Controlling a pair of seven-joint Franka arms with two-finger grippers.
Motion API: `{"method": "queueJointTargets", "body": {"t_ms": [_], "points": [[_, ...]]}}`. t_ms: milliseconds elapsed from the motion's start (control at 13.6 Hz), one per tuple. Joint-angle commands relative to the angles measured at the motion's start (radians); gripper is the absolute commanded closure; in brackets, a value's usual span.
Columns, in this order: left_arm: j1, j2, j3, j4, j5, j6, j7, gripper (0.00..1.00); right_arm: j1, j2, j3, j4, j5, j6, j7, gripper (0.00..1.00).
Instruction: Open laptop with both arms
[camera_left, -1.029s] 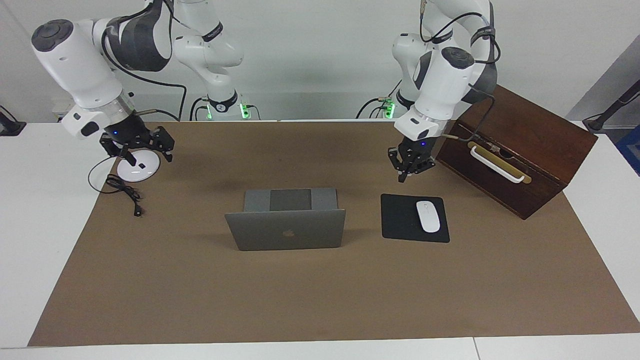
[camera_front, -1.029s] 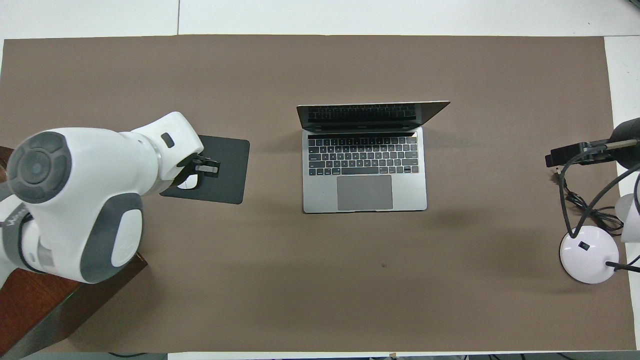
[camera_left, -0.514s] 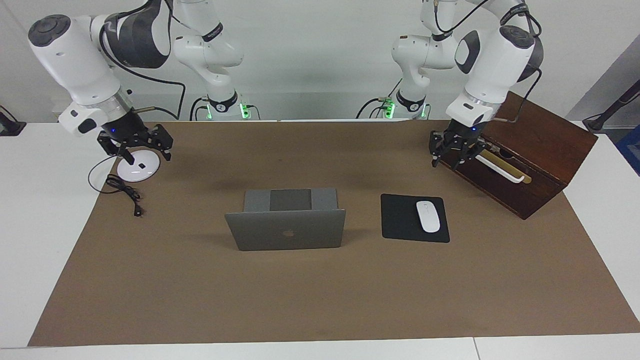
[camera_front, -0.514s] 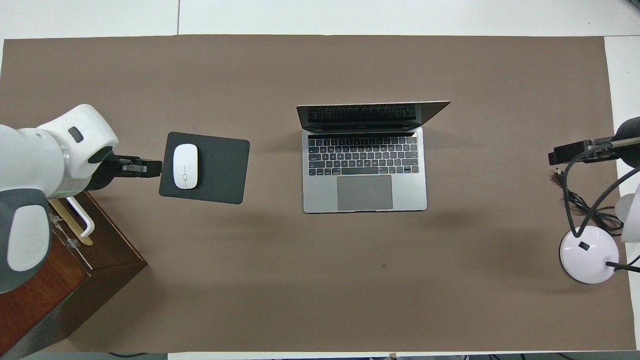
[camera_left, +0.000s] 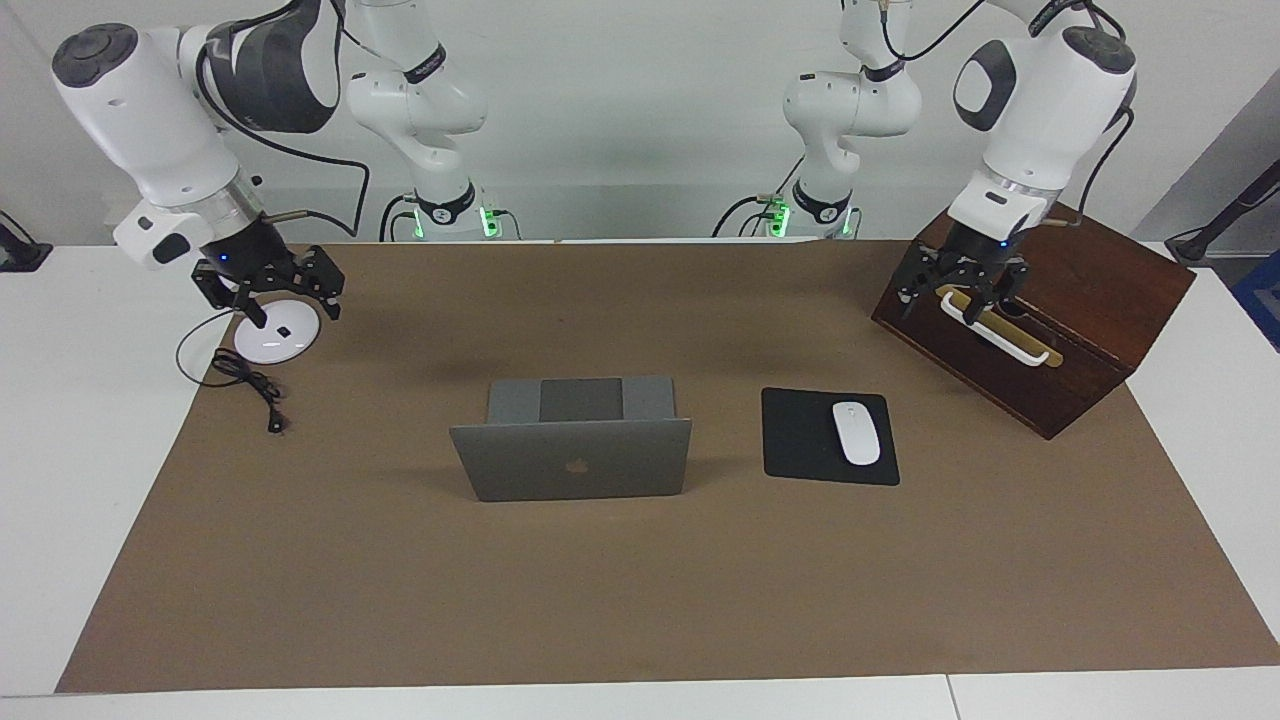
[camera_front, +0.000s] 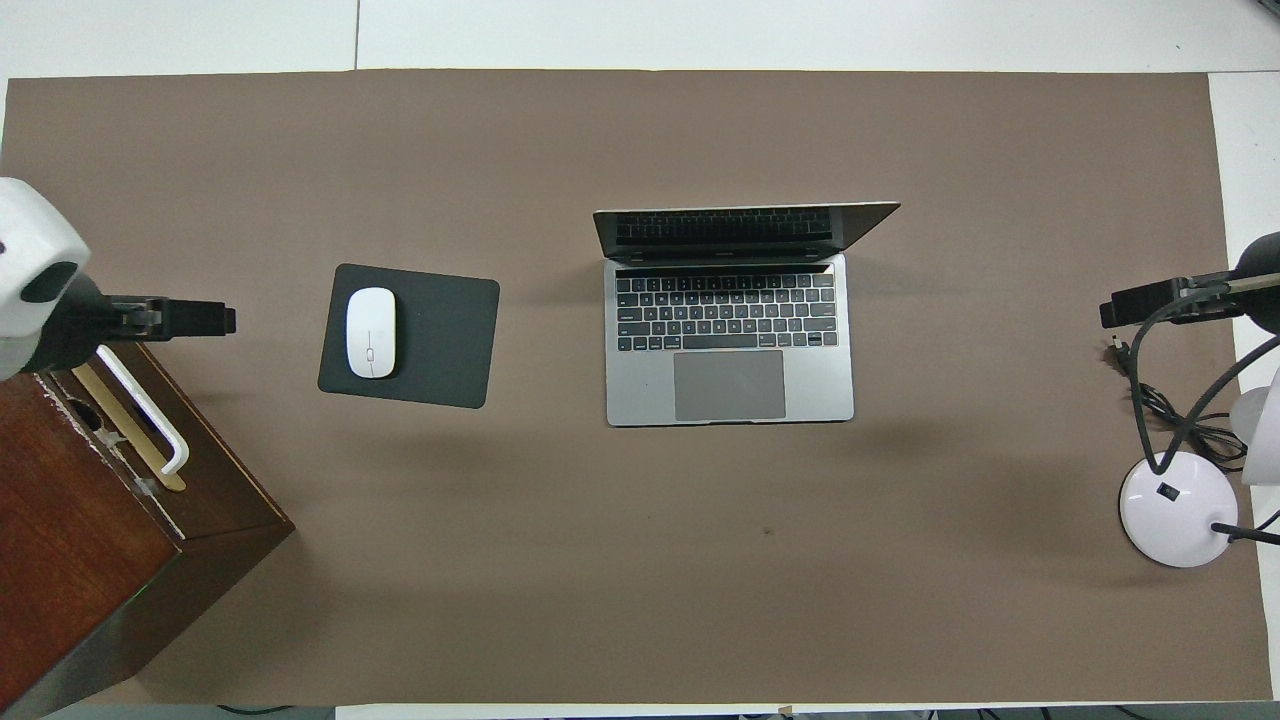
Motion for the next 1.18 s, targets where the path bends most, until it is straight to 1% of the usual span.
{"method": "queueJointTargets", "body": {"t_ms": [0,73,220,441,808,955,1102], "points": [[0.042,0.012,-0.011,0.044,0.015,-0.037,0.006,0.00,0.000,0.004,0.004,0.040,-0.019,-0.048,0.015,0.00],[0.043,0.022,-0.011,0.070,0.015,-0.054,0.006,0.00,0.000,0.004,0.004,0.043,-0.019,-0.050,0.017,0.00],[0.045,0.059,-0.011,0.153,0.013,-0.114,0.006,0.00,0.000,0.004,0.004,0.041,-0.019,-0.045,0.018,0.00],[0.047,0.120,-0.009,0.294,0.013,-0.229,0.006,0.00,0.000,0.004,0.004,0.040,-0.019,-0.042,0.017,0.00],[0.033,0.223,-0.011,0.449,0.019,-0.364,0.006,0.00,0.000,0.004,0.004,0.041,-0.021,-0.045,0.017,0.00],[0.030,0.237,-0.022,0.473,0.038,-0.405,0.007,0.00,0.000,0.004,0.004,0.041,-0.021,-0.047,0.017,0.00],[0.025,0.225,-0.023,0.456,0.039,-0.415,0.007,0.00,0.001,0.004,0.004,0.051,-0.021,-0.062,0.017,0.00]]}}
